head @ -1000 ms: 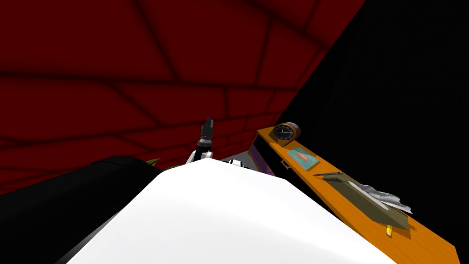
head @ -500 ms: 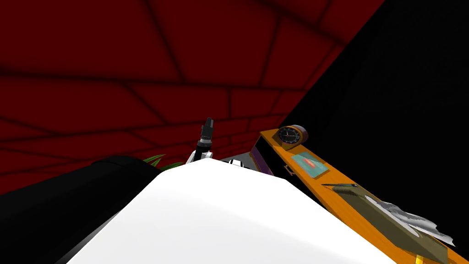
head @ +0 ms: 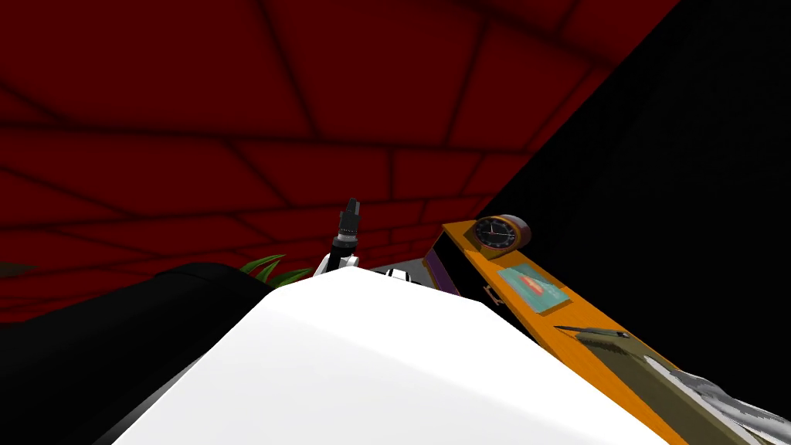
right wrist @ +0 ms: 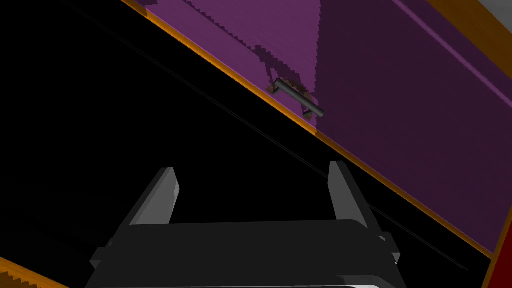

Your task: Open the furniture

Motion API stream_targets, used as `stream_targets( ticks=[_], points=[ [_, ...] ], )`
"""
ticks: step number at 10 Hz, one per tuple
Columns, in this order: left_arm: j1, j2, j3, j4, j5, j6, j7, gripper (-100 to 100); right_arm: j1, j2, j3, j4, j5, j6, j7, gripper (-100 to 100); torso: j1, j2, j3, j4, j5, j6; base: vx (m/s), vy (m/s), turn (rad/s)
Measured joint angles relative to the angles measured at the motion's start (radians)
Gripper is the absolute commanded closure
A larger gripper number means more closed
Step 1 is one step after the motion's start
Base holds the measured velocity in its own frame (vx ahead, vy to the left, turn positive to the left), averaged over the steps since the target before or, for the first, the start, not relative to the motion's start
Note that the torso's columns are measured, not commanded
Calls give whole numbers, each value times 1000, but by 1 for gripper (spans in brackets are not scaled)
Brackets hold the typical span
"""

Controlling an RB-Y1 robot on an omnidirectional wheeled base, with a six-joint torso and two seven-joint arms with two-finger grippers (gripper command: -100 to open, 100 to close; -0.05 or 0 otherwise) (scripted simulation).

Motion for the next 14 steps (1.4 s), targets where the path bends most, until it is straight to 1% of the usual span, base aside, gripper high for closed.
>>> stream_targets(
  ticks=[1, 2, 4, 5, 6, 7, 8, 11, 12, 13, 14],
  points=[
    [0, 0, 0, 0, 0, 0, 0, 0, 0, -1, 8, 9, 8, 27, -2, -100, 0, 0, 0, 0, 0, 1, 5, -23, 206],
    [0, 0, 0, 0, 0, 0, 0, 0, -13, 7, 23, 50, 23, 52, -10, -100, -1, 0, 0, 0, 0, 0, 4, -21, 104],
    [0, 0, 0, 0, 0, 0, 0, 0, -23, 3, 41, 87, 41, 102, -13, -100, 0, 0, 0, 0, 0, 0, 0, -23, 133],
    [0, 0, 0, 0, 0, 0, 0, 0, -26, 5, 49, 97, 49, 133, -13, -100, 0, 0, 0, 0, 0, 1, -3, -27, 164],
    [0, 0, 0, 0, 0, 0, 0, 0, -31, 9, 63, 122, 63, 165, -17, -100, 0, 0, 0, 0, 0, 0, -2, -25, 84],
    [0, 0, 0, 0, 0, 0, 0, 0, -39, 11, 69, 145, 69, 188, -21, -100, 0, 0, 0, 0, 0, 1, -2, -23, 183],
    [0, 0, 0, 0, 0, 0, 0, 0, -44, 11, 80, 160, 80, 219, -20, -100, 0, 0, 0, 0, 0, 0, -3, -21, 90],
    [0, 0, 0, 0, 0, 0, 0, 0, -59, 18, 103, 222, 104, 288, -33, -100, 0, 0, 0, 0, 0, 1, -5, -22, 116],
    [0, 0, 0, 0, 0, 0, 0, 0, -69, 29, 114, 264, 116, 311, -44, -100, 0, 0, 0, 0, 0, 0, -4, -18, 75],
    [0, 0, 0, 0, 0, 0, 0, 0, -75, 27, 118, 272, 120, 330, -44, -100, 0, 0, 0, 0, 0, 1, -7, -19, 163],
    [0, 0, 0, 0, 0, 0, 0, 0, -71, 22, 129, 279, 131, 357, -45, -100, 0, 0, 0, 0, 0, 0, -8, -16, 59]
  ],
)
